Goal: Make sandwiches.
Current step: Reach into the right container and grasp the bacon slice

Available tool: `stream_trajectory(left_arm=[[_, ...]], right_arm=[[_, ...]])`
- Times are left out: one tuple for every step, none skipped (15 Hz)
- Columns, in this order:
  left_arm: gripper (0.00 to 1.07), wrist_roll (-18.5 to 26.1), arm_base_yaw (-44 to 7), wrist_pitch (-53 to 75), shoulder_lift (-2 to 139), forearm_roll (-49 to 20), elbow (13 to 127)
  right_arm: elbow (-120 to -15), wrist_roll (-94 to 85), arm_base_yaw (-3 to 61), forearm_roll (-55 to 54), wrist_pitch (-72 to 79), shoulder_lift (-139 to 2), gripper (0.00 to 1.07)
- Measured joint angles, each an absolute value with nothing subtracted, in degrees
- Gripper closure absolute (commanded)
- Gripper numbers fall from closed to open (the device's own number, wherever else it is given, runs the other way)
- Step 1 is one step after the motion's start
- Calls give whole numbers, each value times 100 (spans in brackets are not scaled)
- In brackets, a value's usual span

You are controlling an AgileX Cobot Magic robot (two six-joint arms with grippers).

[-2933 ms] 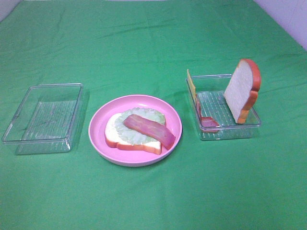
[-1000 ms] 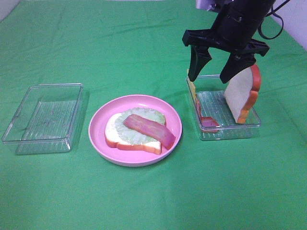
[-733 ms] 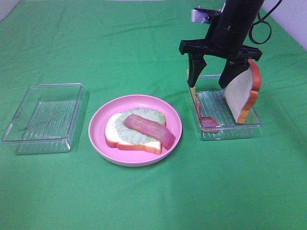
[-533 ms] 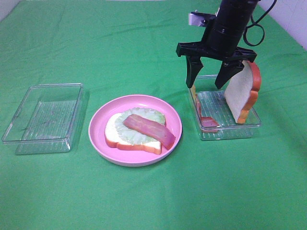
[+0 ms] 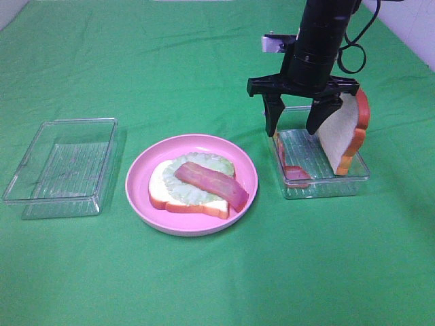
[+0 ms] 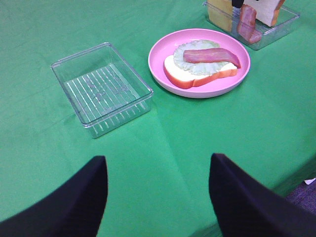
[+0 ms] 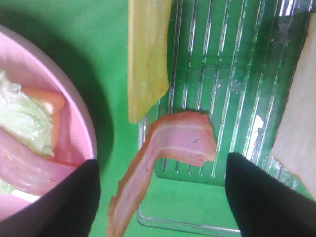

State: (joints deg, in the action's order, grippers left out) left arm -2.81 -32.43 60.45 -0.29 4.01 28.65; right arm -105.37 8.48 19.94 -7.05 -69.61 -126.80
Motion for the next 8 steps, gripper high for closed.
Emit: stream_trajectory(left_arm=[[48, -281, -3243, 6045, -29, 401, 2865], [48, -281, -3243, 6045, -29, 401, 2865], [48, -281, -3243, 6045, -29, 401, 2865], [48, -281, -3243, 6045, -29, 401, 2865], [48, -281, -3243, 6045, -29, 401, 2865], [48, -281, -3243, 6045, -29, 401, 2865], [48, -281, -3243, 6045, -29, 401, 2865], [48, -281, -3243, 6045, -29, 401, 2865]], right_arm=[[-10537, 848, 2034, -665, -6961, -12691, 46], [-10537, 848, 2034, -665, -6961, -12737, 48], [-10537, 848, 2040, -665, -6961, -12794, 48], [-10537, 848, 2040, -653, -6961, -12869, 48], [-10537, 848, 2040, -653, -6961, -12932, 48], [-10537, 848, 2040, -653, -6961, -12989, 55], [-10537, 848, 2040, -625, -6961, -13006, 61], [-10537, 848, 2040, -579, -6961, -13006, 67]])
